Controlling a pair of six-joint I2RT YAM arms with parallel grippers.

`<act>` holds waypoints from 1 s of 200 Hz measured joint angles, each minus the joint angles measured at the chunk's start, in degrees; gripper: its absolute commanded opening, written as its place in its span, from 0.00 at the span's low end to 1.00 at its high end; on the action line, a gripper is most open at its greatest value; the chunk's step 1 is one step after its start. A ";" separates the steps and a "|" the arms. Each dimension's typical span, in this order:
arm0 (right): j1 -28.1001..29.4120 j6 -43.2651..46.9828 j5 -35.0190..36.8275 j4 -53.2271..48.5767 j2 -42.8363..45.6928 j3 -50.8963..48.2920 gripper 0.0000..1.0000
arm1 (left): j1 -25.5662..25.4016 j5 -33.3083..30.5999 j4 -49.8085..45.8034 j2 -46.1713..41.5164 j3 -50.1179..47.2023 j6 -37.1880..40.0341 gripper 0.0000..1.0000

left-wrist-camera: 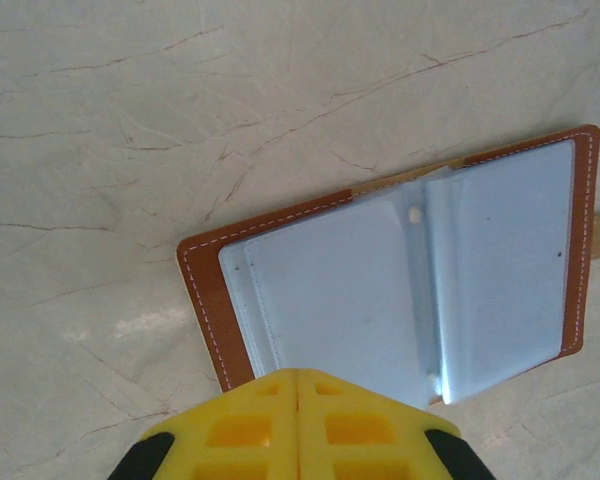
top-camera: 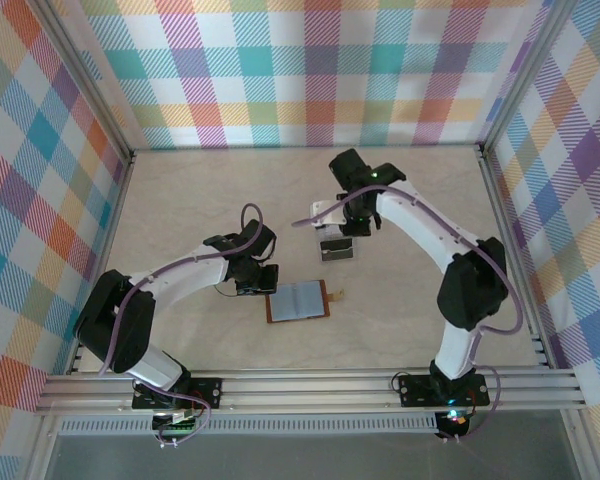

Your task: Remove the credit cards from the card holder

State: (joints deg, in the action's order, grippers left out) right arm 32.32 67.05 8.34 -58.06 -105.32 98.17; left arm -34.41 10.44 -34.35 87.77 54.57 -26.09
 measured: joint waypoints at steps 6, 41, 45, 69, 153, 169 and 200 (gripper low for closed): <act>-0.17 0.66 0.04 -0.31 -1.20 1.62 0.00 | 0.09 0.00 0.02 0.02 0.00 0.00 0.07; -0.94 3.50 0.00 -1.64 -7.72 9.49 0.00 | 0.52 0.00 -0.04 0.02 0.00 0.00 0.08; -0.94 3.82 0.00 -1.73 -8.35 10.14 0.00 | 0.61 -0.02 -0.04 0.02 0.00 0.00 0.08; -1.05 5.22 -0.04 -2.40 -12.04 13.46 0.00 | 0.81 0.00 -0.22 0.02 0.00 0.11 0.08; -1.88 6.36 -0.63 -3.82 -19.69 16.70 0.01 | 2.27 0.02 -1.62 0.02 0.00 0.90 0.08; -1.99 6.43 -0.61 -3.78 -19.91 16.70 0.13 | 2.32 0.02 -1.62 0.02 0.00 0.96 0.08; -1.99 6.71 0.02 -2.82 -19.91 16.74 0.24 | 2.32 0.11 -1.62 0.02 0.00 1.09 0.08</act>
State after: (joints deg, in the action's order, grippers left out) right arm 30.33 73.76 8.36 -60.88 -125.23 114.91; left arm -32.10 10.55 -35.97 87.79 54.57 -24.99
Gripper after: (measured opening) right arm 0.220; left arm 0.077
